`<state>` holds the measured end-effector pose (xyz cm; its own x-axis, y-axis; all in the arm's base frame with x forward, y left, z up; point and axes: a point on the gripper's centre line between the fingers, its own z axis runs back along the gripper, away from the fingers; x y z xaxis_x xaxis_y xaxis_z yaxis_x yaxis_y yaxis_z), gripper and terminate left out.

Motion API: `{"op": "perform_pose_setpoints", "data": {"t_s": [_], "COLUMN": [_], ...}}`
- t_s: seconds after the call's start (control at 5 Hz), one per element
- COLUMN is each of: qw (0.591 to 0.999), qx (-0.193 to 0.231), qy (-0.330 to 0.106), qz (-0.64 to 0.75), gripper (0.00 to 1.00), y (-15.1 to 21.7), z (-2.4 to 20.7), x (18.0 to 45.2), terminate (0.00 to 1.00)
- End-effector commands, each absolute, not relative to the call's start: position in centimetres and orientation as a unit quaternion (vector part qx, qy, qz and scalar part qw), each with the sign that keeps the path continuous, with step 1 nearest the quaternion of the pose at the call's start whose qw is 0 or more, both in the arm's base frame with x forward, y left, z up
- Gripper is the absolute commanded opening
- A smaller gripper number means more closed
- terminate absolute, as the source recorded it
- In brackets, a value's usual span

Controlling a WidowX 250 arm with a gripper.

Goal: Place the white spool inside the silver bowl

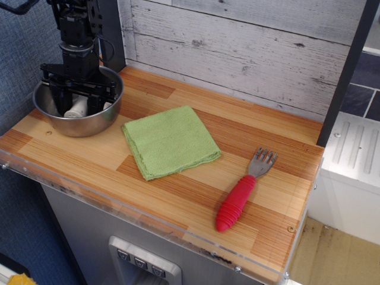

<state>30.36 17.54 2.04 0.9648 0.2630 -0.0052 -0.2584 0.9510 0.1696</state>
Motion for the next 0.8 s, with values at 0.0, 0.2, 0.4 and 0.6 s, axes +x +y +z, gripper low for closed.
{"op": "perform_pose_setpoints", "data": {"t_s": [0.0,0.2,0.4,0.6], "qw": [0.985,0.985,0.984,0.982], "qx": [0.085,0.072,0.063,0.061], "qy": [-0.019,-0.06,-0.106,-0.138], "qz": [0.147,0.142,0.128,0.11], "gripper": [1.0,1.0,1.0,1.0], "y": [18.8,18.8,18.7,18.2], "z": [4.2,6.9,10.2,12.8], "x": [29.9,30.0,30.2,30.1], "terminate": [0.0,0.0,0.0,0.0]}}
